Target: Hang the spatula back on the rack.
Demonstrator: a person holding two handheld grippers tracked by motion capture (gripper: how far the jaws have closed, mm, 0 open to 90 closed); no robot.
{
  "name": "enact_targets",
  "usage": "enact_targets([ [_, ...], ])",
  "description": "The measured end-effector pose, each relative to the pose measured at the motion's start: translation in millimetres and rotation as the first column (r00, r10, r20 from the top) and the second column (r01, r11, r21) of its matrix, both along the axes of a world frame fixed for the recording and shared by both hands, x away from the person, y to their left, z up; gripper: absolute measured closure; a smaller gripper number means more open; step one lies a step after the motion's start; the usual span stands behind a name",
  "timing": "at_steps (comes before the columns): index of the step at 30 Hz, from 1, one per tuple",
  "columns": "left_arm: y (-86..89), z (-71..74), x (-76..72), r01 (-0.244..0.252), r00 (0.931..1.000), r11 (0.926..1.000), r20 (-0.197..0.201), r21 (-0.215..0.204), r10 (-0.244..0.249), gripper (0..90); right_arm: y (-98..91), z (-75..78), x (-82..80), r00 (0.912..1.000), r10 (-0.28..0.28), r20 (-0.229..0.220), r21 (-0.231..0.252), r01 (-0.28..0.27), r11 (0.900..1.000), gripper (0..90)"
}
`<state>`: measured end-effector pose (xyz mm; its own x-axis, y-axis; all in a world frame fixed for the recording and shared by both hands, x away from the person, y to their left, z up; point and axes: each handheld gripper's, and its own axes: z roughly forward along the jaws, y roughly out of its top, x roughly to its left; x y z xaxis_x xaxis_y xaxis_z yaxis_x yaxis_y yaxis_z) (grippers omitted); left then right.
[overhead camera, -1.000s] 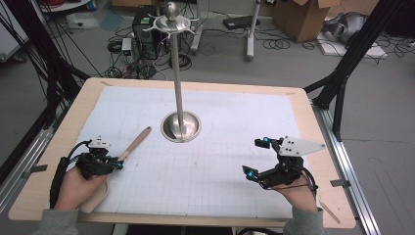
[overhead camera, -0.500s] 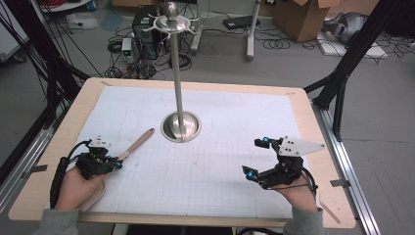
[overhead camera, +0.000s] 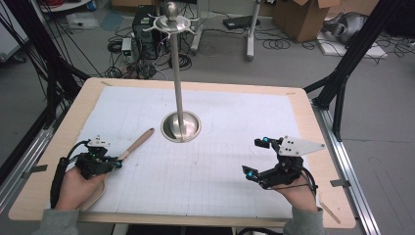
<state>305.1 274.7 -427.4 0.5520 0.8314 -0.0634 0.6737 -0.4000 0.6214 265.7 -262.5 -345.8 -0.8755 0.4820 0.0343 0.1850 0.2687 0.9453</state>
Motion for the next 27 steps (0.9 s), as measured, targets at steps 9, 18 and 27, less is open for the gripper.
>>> enact_targets([
  [9,2.9,8.6,-4.2,-0.002,0.9993,0.9996,0.037,-0.03,0.004,77.9,-1.1,0.3,0.0,1.0,-0.001,0.002,0.004,0.001,1.0,5.3],
  [18,8.1,26.7,-12.5,0.001,0.9953,0.9976,0.097,-0.07,0.006,77.9,0.3,-0.2,0.3,1.0,0.0,-0.002,-0.004,0.0,1.0,5.3],
  [27,7.0,39.4,-19.3,0.01,0.9875,0.9955,0.158,-0.094,0.005,77.9,0.4,-0.5,0.6,1.0,-0.001,-0.004,-0.004,0.001,1.0,5.3],
])
